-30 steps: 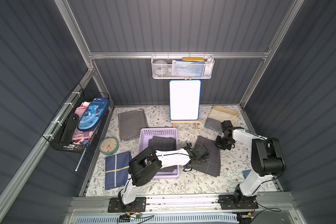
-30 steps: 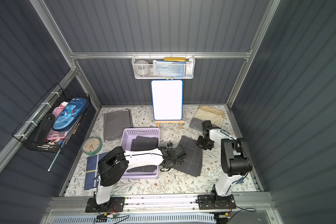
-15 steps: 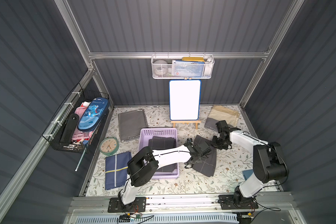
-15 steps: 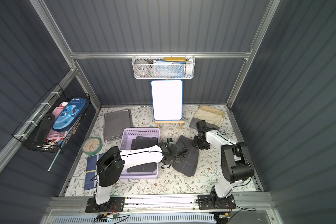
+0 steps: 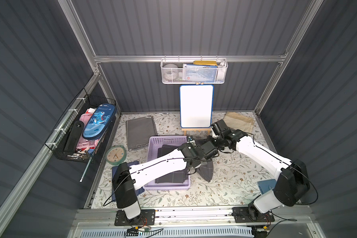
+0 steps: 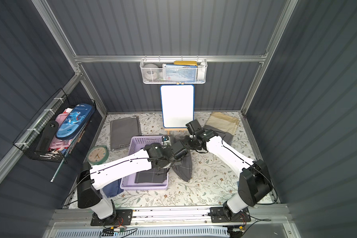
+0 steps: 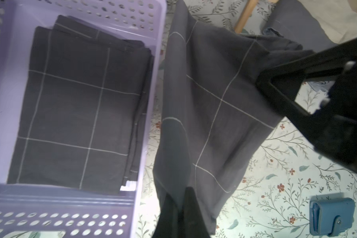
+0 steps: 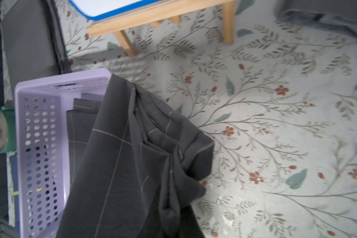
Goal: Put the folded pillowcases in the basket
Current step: Place the pillowcase in the basket.
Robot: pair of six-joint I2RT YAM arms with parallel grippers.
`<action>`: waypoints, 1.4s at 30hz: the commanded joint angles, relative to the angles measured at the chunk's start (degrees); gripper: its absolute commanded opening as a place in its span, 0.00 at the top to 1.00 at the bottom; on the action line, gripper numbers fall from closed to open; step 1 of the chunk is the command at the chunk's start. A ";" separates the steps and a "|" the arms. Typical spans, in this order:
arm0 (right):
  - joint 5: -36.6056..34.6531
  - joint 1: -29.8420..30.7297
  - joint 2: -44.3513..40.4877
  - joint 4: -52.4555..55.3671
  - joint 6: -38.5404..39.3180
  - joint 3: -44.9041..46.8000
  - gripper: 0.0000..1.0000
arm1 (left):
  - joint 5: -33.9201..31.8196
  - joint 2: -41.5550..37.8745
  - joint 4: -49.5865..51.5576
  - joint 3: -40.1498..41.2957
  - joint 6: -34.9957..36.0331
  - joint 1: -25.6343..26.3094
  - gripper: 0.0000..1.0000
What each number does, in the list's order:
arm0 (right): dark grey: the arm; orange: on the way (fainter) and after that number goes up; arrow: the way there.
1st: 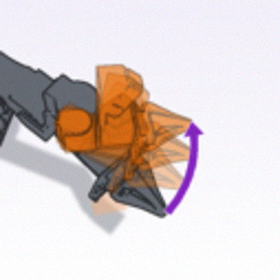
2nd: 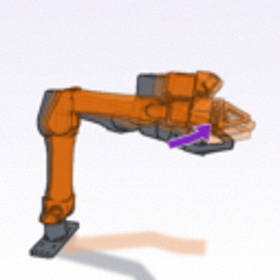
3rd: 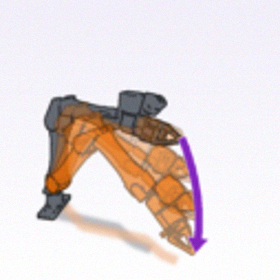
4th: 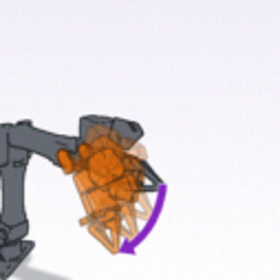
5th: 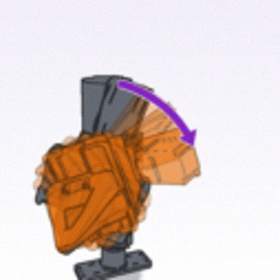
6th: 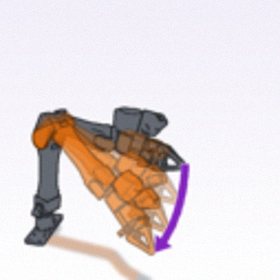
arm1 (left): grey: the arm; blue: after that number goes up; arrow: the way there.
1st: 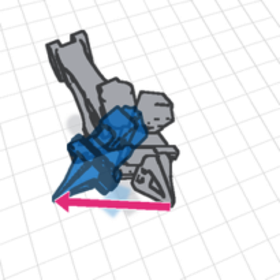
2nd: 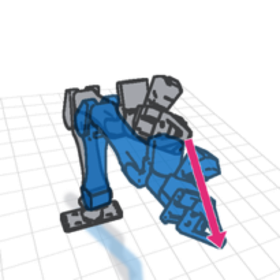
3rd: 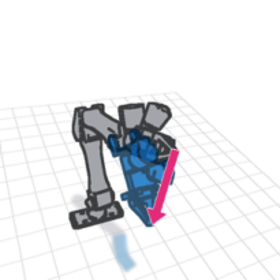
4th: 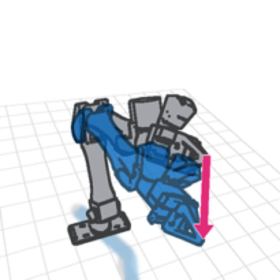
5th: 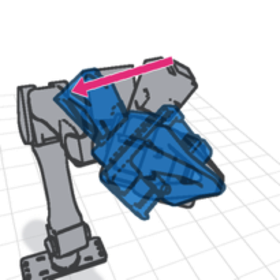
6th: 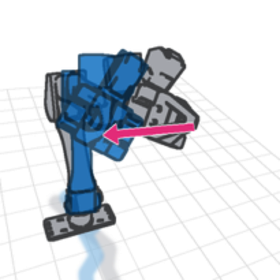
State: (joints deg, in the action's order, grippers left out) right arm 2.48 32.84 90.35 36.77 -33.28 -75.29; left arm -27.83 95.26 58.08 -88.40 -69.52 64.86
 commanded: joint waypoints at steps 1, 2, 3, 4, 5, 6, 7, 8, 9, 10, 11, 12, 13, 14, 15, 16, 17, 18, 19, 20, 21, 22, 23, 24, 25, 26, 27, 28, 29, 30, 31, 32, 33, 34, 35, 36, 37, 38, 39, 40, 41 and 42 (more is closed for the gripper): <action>0.97 3.95 3.51 1.84 -1.76 -4.69 1.00 | -2.51 -6.21 5.45 3.77 -4.16 -2.52 1.00; 1.47 4.64 4.05 1.77 -1.98 -5.76 1.00 | -2.49 -7.49 5.43 4.60 -4.57 -2.95 1.00; 2.05 5.44 4.72 1.43 -2.29 -6.98 1.00 | -2.49 -8.72 5.40 5.17 -4.98 -3.60 1.00; 2.72 6.34 5.46 1.01 -2.49 -8.08 1.00 | -2.61 -9.56 5.39 5.52 -5.23 -4.07 1.00; 3.31 7.10 6.30 0.64 -2.70 -9.08 1.00 | -2.84 -9.97 5.48 5.65 -4.96 -4.47 1.00; 4.06 8.08 7.46 0.50 -2.83 -10.55 1.00 | -3.08 -10.26 5.51 5.78 -4.53 -5.30 1.00; 4.64 9.11 8.74 0.80 -2.75 -12.26 1.00 | -3.42 -10.71 5.54 5.87 -4.55 -6.25 1.00; 4.64 9.90 10.00 0.93 -2.89 -13.56 1.00 | -3.82 -11.08 5.50 5.96 -4.65 -6.80 1.00; 4.92 10.83 11.12 0.77 -3.12 -14.81 1.00 | -4.40 -11.25 5.50 6.04 -4.35 -7.57 1.00; 4.99 11.57 12.68 0.67 -3.27 -15.91 1.00 | -4.68 -11.52 5.47 6.41 -3.98 -8.75 1.00; 5.28 12.07 13.92 0.55 -3.47 -16.87 1.00 | -4.83 -11.65 5.47 6.72 -3.82 -9.80 1.00; 5.55 12.51 15.13 0.14 -3.72 -17.67 1.00 | -5.18 -11.79 5.52 8.38 -3.96 -10.67 1.00; 6.15 12.80 16.62 -0.15 -4.10 -18.59 1.00 | -5.34 -11.78 5.46 9.89 -3.96 -11.50 1.00; 6.46 13.03 18.04 -0.36 -4.29 -19.37 1.00 | -5.46 -11.61 5.51 11.01 -3.97 -12.18 1.00; 6.49 13.19 19.37 -0.58 -4.45 -20.11 1.00 | -5.39 -11.50 5.46 12.43 -3.96 -13.13 1.00; 6.57 13.21 20.35 -0.74 -4.58 -20.68 1.00 | -5.48 -11.42 5.46 13.84 -4.08 -13.89 1.00; 6.32 13.30 21.21 -0.70 -4.37 -21.05 1.00 | -5.41 -11.54 5.49 14.77 -4.62 -14.48 1.00; 5.74 13.30 21.88 -0.65 -4.26 -21.30 1.00 | -4.62 -11.67 5.59 15.86 -5.72 -15.09 1.00; 4.95 13.30 22.35 -0.73 -4.07 -21.34 1.00 | -4.12 -11.92 6.11 16.65 -6.96 -15.48 1.00; 4.11 13.26 22.76 -0.94 -3.78 -21.31 1.00 | -4.12 -12.07 5.94 17.32 -7.37 -15.65 1.00; 3.91 13.13 23.29 -0.92 -3.56 -21.45 1.00 | -4.16 -12.06 5.48 18.04 -7.26 -15.81 1.00; 4.03 12.91 24.07 -1.07 -3.26 -21.64 1.00 | -4.11 -11.94 5.05 18.77 -7.13 -15.91 1.00; 3.88 12.79 24.87 -0.76 -3.07 -22.04 1.00 | -3.99 -11.63 4.90 19.25 -7.12 -16.18 1.00; 3.68 12.61 25.56 -0.69 -2.90 -22.28 1.00 | -3.67 -11.38 4.14 19.84 -6.85 -16.27 1.00; 3.73 12.39 26.49 -0.69 -2.87 -22.78 1.00 | -3.02 -11.18 3.08 20.54 -6.33 -16.34 1.00; 4.22 12.17 27.37 -0.27 -2.62 -23.42 1.00 | -2.41 -10.99 2.03 21.15 -6.10 -16.29 1.00; 4.05 12.07 28.06 0.18 -2.52 -24.12 1.00 | -1.34 -10.89 0.27 22.14 -5.27 -16.34 1.00; 3.77 11.99 28.55 0.45 -2.49 -24.52 1.00 | -0.58 -10.80 -0.86 23.00 -5.02 -16.31 1.00; 3.66 11.90 28.96 0.48 -2.30 -24.72 1.00 | -0.04 -10.70 -1.77 24.15 -5.11 -16.31 1.00; 3.39 11.82 29.39 0.71 -2.00 -25.12 1.00 | 0.49 -10.63 -2.45 25.15 -5.02 -16.28 1.00; 3.16 11.76 29.77 1.23 -1.78 -25.46 1.00 | 0.75 -10.69 -2.58 26.19 -5.27 -16.27 1.00; 2.82 11.65 30.06 1.53 -1.47 -25.65 1.00 | 0.76 -10.88 -2.37 27.04 -5.69 -16.34 1.00; 2.43 11.56 30.11 1.71 -1.23 -25.55 1.00 | 0.72 -11.32 -2.13 27.91 -6.11 -16.30 1.00; 1.87 11.39 30.13 1.71 -1.18 -25.39 1.00 | 0.63 -11.85 -1.75 28.46 -6.70 -16.27 1.00; 1.74 11.21 30.07 1.68 -1.18 -25.14 1.00 | 0.49 -12.60 -1.43 28.88 -6.99 -16.32 1.00; 1.75 10.96 29.91 1.32 -1.19 -24.77 1.00 | 0.36 -13.43 -1.32 29.30 -7.11 -16.32 1.00; 1.57 10.84 29.98 0.95 -1.11 -24.62 1.00 | 0.15 -14.06 -1.15 29.59 -7.37 -16.30 1.00; 1.27 10.68 30.14 1.06 -0.97 -24.70 1.00 | 0.23 -14.75 -1.13 29.92 -7.47 -16.28 1.00; 1.49 10.54 30.45 1.14 -0.70 -24.86 1.00 | 0.54 -15.29 -1.40 30.12 -7.17 -16.34 0.94; 1.36 10.41 30.72 1.46 -0.33 -25.23 0.94 | 0.59 -15.58 -1.34 30.23 -7.27 -16.27 0.74; 0.99 10.40 30.85 1.96 -0.04 -25.60 0.80 | 0.83 -15.80 -1.25 30.45 -7.47 -16.30 0.61; 1.00 10.40 30.65 1.63 0.45 -25.61 0.65 | 1.01 -15.97 -1.29 30.48 -7.22 -16.39 0.55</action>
State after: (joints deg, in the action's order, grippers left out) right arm 4.99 43.64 120.44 37.47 -34.57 -99.42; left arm -27.57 81.06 56.31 -58.50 -75.94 48.75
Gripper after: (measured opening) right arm 0.246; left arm 0.392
